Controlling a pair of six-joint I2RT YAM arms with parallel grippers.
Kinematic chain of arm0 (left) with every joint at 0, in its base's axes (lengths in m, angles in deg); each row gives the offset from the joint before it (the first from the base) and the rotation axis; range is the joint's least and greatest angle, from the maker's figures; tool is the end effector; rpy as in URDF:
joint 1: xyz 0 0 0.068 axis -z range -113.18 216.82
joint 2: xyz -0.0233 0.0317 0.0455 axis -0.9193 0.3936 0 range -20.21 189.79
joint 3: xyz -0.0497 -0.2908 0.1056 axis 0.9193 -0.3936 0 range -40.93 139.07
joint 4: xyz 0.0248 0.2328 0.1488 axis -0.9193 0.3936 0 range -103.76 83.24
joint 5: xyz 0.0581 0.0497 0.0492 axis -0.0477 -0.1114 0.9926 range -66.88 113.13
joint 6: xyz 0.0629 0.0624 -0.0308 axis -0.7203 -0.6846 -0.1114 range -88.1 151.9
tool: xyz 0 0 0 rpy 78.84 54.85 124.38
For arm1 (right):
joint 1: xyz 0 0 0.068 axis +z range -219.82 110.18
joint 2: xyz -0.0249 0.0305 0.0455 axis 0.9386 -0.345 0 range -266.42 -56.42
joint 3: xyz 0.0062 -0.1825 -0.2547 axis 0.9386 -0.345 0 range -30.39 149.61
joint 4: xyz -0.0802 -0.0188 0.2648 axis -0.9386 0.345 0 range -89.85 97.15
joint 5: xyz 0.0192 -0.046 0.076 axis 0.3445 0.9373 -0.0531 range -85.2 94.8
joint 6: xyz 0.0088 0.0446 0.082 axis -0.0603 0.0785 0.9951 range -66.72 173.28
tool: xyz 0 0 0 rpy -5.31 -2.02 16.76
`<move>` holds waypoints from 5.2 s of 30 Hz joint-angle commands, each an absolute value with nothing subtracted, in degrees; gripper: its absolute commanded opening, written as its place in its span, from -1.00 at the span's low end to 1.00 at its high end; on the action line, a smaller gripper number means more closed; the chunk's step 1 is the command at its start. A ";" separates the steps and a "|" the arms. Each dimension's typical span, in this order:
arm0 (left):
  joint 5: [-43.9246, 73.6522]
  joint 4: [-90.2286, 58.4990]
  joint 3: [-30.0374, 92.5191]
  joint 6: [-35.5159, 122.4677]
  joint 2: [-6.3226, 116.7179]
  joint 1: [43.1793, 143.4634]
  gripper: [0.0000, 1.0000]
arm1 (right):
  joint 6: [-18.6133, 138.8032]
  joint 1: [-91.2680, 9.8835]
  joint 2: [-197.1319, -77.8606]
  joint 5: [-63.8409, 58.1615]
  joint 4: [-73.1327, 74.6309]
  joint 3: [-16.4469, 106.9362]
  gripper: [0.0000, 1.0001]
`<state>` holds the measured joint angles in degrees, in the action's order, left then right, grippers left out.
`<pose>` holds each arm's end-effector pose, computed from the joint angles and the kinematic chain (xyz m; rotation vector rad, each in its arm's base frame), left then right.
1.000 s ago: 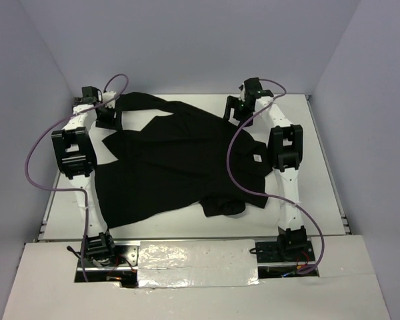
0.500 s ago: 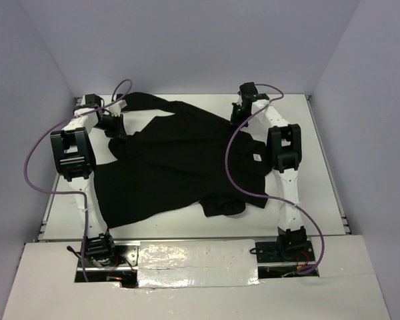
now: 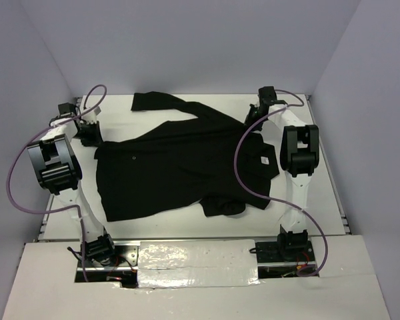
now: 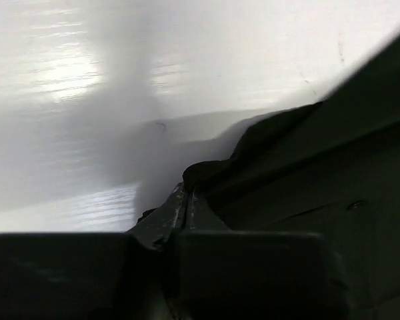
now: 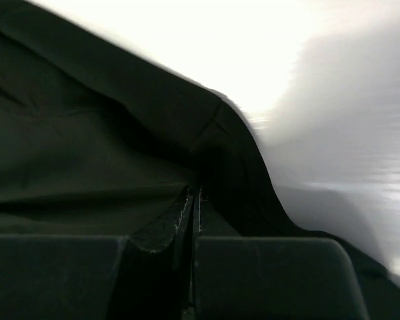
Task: Fold and stack the long sleeve shirts
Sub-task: Flatten the shirt out
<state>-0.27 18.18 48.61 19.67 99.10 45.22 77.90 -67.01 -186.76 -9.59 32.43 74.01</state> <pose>0.4760 0.1524 0.1686 -0.0755 2.5404 -0.3167 0.5601 0.0486 0.1534 0.4030 2.5885 0.4977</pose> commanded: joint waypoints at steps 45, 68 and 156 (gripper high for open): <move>3.26 20.37 61.56 11.85 97.93 51.97 -1.00 | 75.08 -64.90 -182.19 -12.95 26.53 73.32 -1.00; 10.10 26.48 40.03 2.15 90.54 47.92 -0.76 | 77.01 -62.96 -180.34 -16.12 22.21 67.43 -1.00; 5.54 29.92 61.20 16.95 101.60 80.01 0.25 | 77.10 -61.56 -175.86 -16.29 15.62 55.74 -1.00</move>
<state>3.81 31.56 61.13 15.91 99.82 79.73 77.86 -61.13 -179.00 -16.87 15.55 55.17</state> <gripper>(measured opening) 0.652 0.010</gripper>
